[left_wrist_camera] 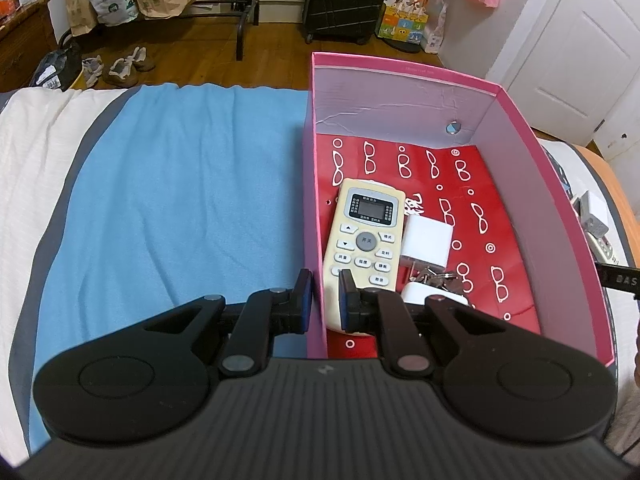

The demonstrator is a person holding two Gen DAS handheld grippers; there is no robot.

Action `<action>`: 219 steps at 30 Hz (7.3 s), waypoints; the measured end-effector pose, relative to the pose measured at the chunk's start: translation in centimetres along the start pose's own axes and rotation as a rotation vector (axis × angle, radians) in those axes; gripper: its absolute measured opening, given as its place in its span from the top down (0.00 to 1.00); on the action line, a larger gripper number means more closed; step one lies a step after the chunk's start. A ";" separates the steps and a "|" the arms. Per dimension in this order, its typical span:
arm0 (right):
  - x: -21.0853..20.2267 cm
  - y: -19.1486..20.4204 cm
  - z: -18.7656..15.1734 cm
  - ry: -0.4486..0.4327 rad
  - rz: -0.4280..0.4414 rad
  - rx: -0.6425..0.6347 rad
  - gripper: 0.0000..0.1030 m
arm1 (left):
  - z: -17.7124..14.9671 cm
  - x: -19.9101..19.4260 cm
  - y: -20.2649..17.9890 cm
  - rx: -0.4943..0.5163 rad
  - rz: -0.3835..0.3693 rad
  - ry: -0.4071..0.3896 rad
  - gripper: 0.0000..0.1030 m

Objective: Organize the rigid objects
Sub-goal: 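Carry the white remote into the pink box and release it, then move the right gripper to the white charger lying on the purple-button remote, then grasp the white charger with the right gripper, then carry the charger into the pink box and open the right gripper, then move the right gripper to the white remote with purple buttons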

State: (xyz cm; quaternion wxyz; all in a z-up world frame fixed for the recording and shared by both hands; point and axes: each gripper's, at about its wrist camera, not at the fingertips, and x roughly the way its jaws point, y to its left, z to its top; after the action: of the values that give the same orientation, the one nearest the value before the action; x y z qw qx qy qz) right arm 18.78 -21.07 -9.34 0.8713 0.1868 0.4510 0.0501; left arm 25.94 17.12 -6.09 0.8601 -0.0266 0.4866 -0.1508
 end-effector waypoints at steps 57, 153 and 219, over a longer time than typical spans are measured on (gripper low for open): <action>-6.1 15.7 2.8 -0.037 0.030 -0.641 0.43 | -0.1 0.4 -0.1 0.000 -0.006 -0.003 0.92; 0.7 -7.3 7.7 -0.042 -0.364 -0.122 0.42 | -0.4 0.5 -0.4 0.009 0.007 0.014 0.91; -10.7 3.7 3.2 -0.429 -0.061 -0.623 0.14 | -0.2 0.1 -0.3 -0.012 0.011 0.007 0.90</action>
State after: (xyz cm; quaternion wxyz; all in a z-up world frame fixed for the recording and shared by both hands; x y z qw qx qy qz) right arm 15.32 -21.27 1.92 0.9621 -0.0942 0.2267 0.1185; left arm 25.76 16.79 -6.16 0.8590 -0.0284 0.4908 -0.1433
